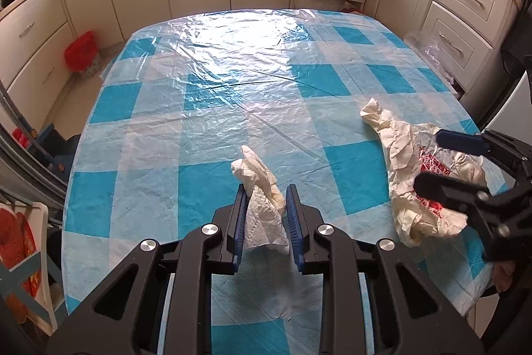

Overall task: Collect trash
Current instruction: 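Lift the bag with the right tool while the left tool holds the small tissue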

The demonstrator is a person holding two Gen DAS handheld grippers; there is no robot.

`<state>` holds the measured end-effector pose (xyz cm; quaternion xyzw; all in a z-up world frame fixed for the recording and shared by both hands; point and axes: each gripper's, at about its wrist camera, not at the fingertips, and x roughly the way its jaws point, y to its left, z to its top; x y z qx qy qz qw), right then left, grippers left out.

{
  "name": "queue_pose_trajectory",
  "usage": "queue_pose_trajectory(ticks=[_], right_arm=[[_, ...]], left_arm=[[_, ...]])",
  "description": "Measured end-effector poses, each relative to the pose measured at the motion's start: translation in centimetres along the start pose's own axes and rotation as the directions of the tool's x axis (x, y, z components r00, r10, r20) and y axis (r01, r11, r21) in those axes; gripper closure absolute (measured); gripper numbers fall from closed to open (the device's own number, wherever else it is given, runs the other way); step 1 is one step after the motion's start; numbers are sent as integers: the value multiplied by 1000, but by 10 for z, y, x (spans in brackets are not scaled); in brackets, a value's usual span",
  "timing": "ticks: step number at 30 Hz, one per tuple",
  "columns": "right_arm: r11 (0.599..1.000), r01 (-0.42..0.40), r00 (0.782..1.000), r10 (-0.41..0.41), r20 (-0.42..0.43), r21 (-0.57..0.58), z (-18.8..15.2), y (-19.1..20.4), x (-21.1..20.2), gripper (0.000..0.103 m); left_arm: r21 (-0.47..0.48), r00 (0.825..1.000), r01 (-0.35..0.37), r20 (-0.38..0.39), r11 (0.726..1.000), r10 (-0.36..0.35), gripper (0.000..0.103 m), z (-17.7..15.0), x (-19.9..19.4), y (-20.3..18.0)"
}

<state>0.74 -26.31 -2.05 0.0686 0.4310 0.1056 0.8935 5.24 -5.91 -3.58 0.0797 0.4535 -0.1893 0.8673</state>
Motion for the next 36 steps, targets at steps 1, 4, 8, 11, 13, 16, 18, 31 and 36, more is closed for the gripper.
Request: queue_pose_trajectory(ticks=[1,4,8,11,13,16,18,31,36], right_arm=[[1000,12,1000,-12,10,-10,0,1,-1,16],[999,24,999,-26,-47,-31,-3,1,11,20],[997,21,999,-24,-46,-73,-6,7,12,49],[999,-29,998,26,-52,-45,-6,4,11,80],[999,-42,998,40,-48,-32,-6,2,10,92],[997,-76,997,76,-22,13,-3,-4,3,98],[996,-87,996,86,13,24,0,-5,-5,98],[994,-109,983,104,154,26,10,-14,-36,98],[993,-110,980,102,172,38,9,-19,-42,98]], left_arm=[[-2,1000,-1,-1,1000,1,81,0,0,0],[-2,1000,-2,-2,1000,2,81,1,0,1],[-3,1000,-4,-3,1000,4,81,1,1,1],[-5,1000,-5,-2,1000,5,81,1,1,1],[-9,1000,-3,-1,1000,3,81,1,0,1],[-35,1000,16,16,999,-15,81,3,-4,4],[-54,999,29,35,998,-27,81,5,-9,6],[-82,985,93,151,992,-80,81,19,-33,-6],[-59,982,78,177,995,-66,81,22,-38,-15]])
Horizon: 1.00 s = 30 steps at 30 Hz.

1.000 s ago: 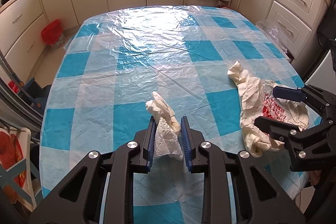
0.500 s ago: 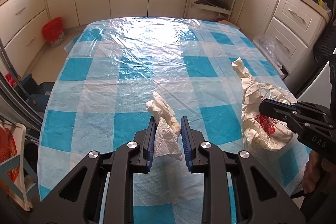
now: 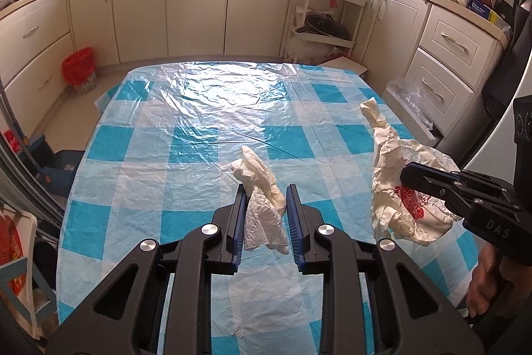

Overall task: Collect trash
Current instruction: 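Lift the bag with the right tool while the left tool holds the small tissue, then carry the bag and tissue to the yellow bin and open both tools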

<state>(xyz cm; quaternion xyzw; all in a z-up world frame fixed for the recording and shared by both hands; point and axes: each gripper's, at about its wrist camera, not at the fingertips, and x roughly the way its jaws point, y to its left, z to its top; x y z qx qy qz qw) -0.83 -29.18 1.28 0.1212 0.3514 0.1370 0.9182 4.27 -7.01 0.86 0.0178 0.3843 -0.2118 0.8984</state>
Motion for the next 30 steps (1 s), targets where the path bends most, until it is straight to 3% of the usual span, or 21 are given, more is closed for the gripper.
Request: queue_pose_trajectory(ticks=[23,30], right_arm=[[999,25,1000,-26,17,34,-4,-20,-18,98],[990,101,994,-105,33,99,-7,-53,-31,98]], left_arm=[[62,1000,5,8,998,-5,81,4,3,-34],[85,998,57,16,995,-59,81,12,2,-57]])
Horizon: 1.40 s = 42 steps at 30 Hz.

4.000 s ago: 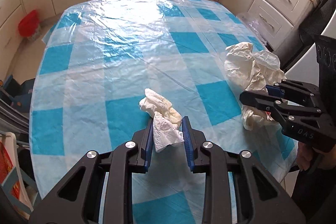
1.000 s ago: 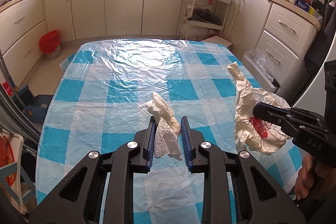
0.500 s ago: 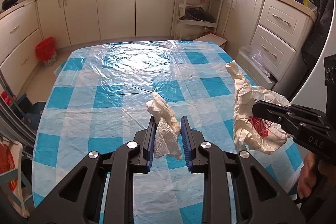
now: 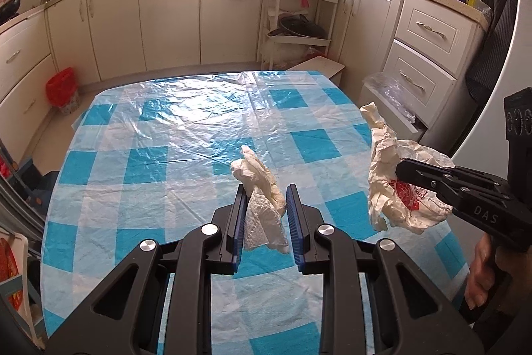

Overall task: Collect trash
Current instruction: 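Carry the bag and tissue to the yellow bin and open both tools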

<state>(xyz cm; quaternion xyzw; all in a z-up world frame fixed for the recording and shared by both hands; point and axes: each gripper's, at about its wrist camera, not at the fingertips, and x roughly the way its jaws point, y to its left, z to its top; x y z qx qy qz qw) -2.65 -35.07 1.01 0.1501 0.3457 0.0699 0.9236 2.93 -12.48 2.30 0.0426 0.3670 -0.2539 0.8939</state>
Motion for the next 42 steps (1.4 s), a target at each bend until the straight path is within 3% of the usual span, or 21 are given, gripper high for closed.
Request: queue_pose_trajectory(ticks=[5,10,16,18,20,22,25,28,30,32,34,36,38,42], right_arm=[[984,96,995,-99,11,150,-3,-59,-18,98],[934,187,982,-186,-35,304,-18,-119,-27,98],[853,259,964,-203,-170,453,-43,-172,-7,98],[810,279,957,-193,-214,517,-54,-190,-1,98],[754,272,961,-186,-202,598,-61,-205,-10,96],[735,254,967,-205,-151,629,-56,-208,-29,86],[765,234,962,-273,-27,599,-35,-192,-66,57],[813,199,951,-296,94,547,-14,-172,-102,49],[837,197,930,-325,174,511,-5,-162,-126,42],[847,200,909,-348,230,493,1,-157,-145,40],[848,192,901,-351,254,493,2,-160,-155,38],[846,176,902,-343,261,504,4,-165,-158,38],[839,160,907,-332,257,520,5,-170,-156,38],[826,150,906,-336,259,544,7,-173,-160,32]], left_arm=[[28,998,68,-9,997,-68,81,4,7,-41],[32,990,140,-28,990,-139,81,5,21,-91],[57,975,219,-56,974,-216,81,10,44,-159],[66,970,239,-71,969,-234,81,11,52,-179],[70,965,254,-92,965,-247,81,11,62,-195],[68,959,267,-120,961,-258,81,9,72,-207],[72,950,279,-169,958,-264,81,3,90,-225],[77,939,290,-217,954,-268,81,-1,108,-243],[82,929,301,-249,950,-273,81,-4,119,-256],[87,922,300,-283,950,-265,76,-7,131,-269],[88,915,297,-310,951,-258,69,-9,141,-278],[85,912,287,-330,954,-245,61,-9,148,-283],[70,910,287,-331,955,-249,45,-5,151,-284],[56,917,271,-317,961,-240,37,-1,142,-278]])
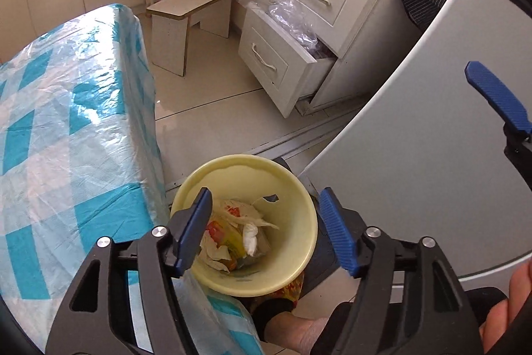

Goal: Collect trash

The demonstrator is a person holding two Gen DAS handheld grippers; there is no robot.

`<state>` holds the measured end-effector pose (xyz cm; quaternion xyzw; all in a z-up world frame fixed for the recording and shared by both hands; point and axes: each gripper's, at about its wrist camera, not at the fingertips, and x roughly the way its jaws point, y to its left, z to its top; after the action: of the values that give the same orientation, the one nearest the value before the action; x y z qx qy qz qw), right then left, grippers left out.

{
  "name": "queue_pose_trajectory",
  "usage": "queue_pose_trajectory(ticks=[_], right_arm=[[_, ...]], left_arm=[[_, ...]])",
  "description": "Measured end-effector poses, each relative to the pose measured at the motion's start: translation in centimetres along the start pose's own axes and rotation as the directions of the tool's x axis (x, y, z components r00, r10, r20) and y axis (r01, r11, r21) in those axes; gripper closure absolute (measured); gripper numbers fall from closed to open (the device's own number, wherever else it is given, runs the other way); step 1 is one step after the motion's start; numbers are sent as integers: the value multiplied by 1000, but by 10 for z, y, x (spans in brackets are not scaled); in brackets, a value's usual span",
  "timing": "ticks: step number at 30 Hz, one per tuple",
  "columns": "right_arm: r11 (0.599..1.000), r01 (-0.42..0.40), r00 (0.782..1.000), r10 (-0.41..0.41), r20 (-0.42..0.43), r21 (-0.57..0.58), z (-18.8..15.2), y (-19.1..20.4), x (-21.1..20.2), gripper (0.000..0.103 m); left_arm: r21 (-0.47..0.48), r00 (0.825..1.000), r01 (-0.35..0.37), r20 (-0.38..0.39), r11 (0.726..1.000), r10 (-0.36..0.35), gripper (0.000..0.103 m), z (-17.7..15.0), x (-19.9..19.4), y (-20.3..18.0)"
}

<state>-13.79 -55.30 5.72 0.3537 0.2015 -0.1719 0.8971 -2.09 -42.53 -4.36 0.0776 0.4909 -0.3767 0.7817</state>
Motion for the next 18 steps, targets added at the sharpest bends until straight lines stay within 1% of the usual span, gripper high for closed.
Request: queue_pose_trajectory(ticks=[1,4,5,7,8,11,13,15,18], right_arm=[[1000,5,1000,-5,5,2,0,2,-1,28],[1000,29,999,-29,15,-7,-1,6,-3,23],[999,41,999,-41,15,-16,-1,9,-3,22],[997,70,998,-69,6,-38,-4,15,-2,14],[994,85,996,-86,0,-61,-5,21,-3,14],[984,102,995,-104,-6,-147,-17,43,-6,12],[971,104,994,-107,1,-215,-30,60,-10,8],[954,101,994,-105,3,-282,-48,77,-16,7],[933,91,995,-98,-4,-349,-76,96,-23,7]], left_arm=[[-6,1000,-3,6,1000,3,33,-2,-6,2],[-21,999,-28,28,999,29,22,-10,-29,11],[-29,998,-42,41,999,43,18,-16,-40,15],[-46,995,-72,64,996,74,13,-26,-64,26],[-57,993,-85,77,995,89,9,-32,-76,32],[-85,983,-137,111,987,146,8,-51,-116,50],[-91,971,-185,136,979,196,8,-64,-143,62],[-102,955,-236,160,966,250,8,-77,-168,74],[-149,926,-318,164,936,340,8,-99,-201,92]])
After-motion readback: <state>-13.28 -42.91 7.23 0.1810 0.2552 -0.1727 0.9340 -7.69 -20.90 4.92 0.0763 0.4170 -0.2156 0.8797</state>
